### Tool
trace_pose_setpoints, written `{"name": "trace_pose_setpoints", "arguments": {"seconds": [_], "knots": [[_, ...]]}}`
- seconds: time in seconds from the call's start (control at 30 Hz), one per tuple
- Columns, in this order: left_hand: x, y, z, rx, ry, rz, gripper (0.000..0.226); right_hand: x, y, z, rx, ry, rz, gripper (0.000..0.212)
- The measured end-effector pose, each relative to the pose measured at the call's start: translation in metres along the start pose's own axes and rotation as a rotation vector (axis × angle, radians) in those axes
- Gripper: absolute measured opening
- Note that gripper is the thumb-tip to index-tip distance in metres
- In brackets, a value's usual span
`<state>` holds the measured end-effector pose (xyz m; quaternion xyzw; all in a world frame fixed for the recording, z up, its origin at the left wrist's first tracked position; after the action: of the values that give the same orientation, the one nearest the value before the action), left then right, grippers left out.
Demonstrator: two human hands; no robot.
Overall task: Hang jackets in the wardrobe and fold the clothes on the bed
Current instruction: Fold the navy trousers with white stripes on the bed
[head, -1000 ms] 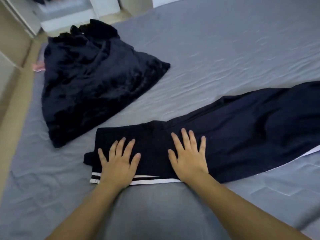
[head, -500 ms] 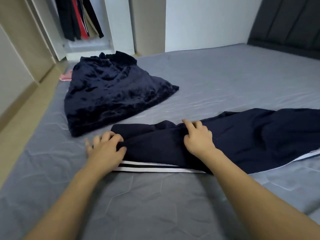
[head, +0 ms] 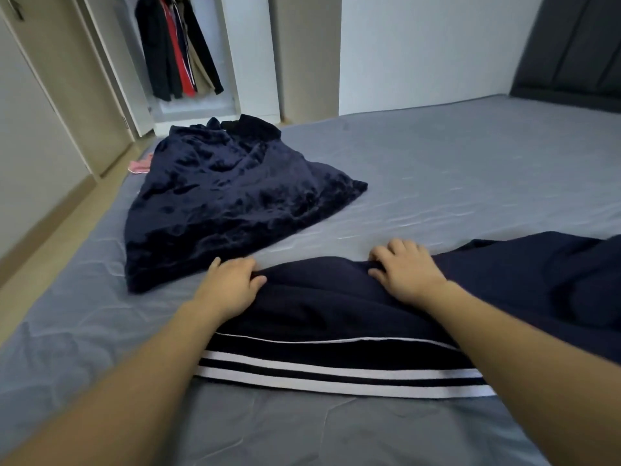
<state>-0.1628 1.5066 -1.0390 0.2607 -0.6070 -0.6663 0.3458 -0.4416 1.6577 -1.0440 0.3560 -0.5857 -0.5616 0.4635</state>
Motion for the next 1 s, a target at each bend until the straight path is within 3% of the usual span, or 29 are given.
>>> {"name": "trace_pose_setpoints", "arguments": {"seconds": [0.1,0.17,0.27,0.4,0.47,0.53,0.6,0.67,0.73,0.8,0.93,1.0], "knots": [[0.006,-0.033,-0.004,0.047,-0.054,0.110,0.032,-0.012,-0.034,-0.002,0.045,-0.045,0.075,0.058],[-0.003,-0.029,0.000,0.109,-0.101,0.196,0.029,-0.011,-0.030,0.000,0.052,-0.045,0.068,0.055],[-0.027,0.004,0.003,0.161,-0.029,0.111,0.025,-0.009,-0.007,0.001,0.045,0.018,0.067,0.045],[-0.046,0.073,-0.018,0.241,0.085,0.056,0.035,0.004,0.036,-0.011,0.075,0.064,0.250,0.055],[-0.039,0.091,-0.029,0.313,0.113,0.103,0.037,0.019,0.047,-0.025,0.026,0.024,0.194,0.055],[-0.035,0.085,-0.033,0.367,0.173,0.051,0.045,0.019,0.046,-0.043,-0.035,-0.068,0.065,0.051],[-0.049,0.068,-0.030,0.252,0.158,0.100,0.054,-0.001,0.044,-0.059,0.054,-0.124,0.058,0.057],[-0.081,0.051,-0.023,-0.007,0.050,0.209,0.056,-0.040,0.040,-0.075,0.197,-0.062,0.204,0.042],[-0.118,0.033,-0.017,-0.211,-0.060,0.075,0.065,-0.086,0.028,-0.088,0.245,0.077,0.279,0.031],[-0.140,0.009,-0.021,-0.209,-0.111,-0.092,0.067,-0.120,0.016,-0.094,0.249,0.149,0.238,0.036],[-0.137,0.009,-0.033,-0.184,-0.121,-0.074,0.056,-0.131,0.022,-0.093,0.284,0.197,0.175,0.043],[-0.133,0.013,-0.033,-0.046,-0.184,-0.065,0.045,-0.133,0.026,-0.095,0.213,0.294,0.158,0.039]]}}
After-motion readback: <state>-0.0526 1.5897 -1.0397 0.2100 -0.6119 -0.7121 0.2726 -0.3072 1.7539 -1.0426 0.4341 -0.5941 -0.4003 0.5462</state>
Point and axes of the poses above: each hand's wrist, its own x-axis towards the middle knuckle, its own y-axis out of the back of the hand, z = x × y, the point moved 1 cm from there along x, towards the middle knuckle, and after that the axes turned 1 degree about -z, right-handed, at the moved point
